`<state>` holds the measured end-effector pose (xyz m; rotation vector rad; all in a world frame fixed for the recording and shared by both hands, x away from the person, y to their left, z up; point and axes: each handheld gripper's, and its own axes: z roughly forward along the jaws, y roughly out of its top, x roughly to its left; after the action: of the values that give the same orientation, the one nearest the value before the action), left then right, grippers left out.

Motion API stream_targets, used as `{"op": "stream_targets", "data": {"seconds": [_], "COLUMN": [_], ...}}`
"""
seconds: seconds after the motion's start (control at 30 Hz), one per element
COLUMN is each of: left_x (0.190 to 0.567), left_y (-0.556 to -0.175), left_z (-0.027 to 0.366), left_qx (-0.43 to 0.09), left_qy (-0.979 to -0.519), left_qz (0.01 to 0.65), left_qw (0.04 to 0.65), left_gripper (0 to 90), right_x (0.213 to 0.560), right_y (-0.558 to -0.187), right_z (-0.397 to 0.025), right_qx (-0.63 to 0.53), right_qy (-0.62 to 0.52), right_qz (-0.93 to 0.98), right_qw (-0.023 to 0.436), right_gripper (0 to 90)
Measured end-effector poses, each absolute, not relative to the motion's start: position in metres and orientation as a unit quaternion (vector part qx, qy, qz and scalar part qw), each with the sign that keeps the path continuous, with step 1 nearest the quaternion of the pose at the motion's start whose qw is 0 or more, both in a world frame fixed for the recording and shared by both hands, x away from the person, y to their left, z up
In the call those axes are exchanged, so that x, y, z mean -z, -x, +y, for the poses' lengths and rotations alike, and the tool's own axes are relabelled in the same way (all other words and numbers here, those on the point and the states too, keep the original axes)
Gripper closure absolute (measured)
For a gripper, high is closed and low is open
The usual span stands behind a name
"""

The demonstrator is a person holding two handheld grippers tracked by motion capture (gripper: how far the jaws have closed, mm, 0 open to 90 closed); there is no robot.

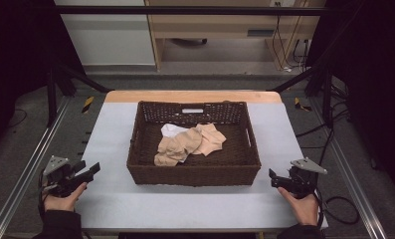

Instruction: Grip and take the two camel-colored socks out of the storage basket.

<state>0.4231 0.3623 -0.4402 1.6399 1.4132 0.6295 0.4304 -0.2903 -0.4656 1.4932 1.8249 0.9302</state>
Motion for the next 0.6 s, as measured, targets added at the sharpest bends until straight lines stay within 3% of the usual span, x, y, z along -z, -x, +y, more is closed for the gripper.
{"op": "stream_targets", "data": {"seconds": [0.6], "left_x": [0.403], "left_y": [-0.425], "left_z": [0.342], "left_qx": [-0.262], "left_qy": [-0.649], "left_qz": [0.541], "left_qw": [0.466], "left_gripper": [41.2], "right_x": [0.465], "right_y": [-0.428], "right_z": [-0.289], "right_qx": [-0.341], "right_qy": [-0.56], "right_qz": [0.69], "right_qw": [0.306], "right_gripper": [6.0]}}
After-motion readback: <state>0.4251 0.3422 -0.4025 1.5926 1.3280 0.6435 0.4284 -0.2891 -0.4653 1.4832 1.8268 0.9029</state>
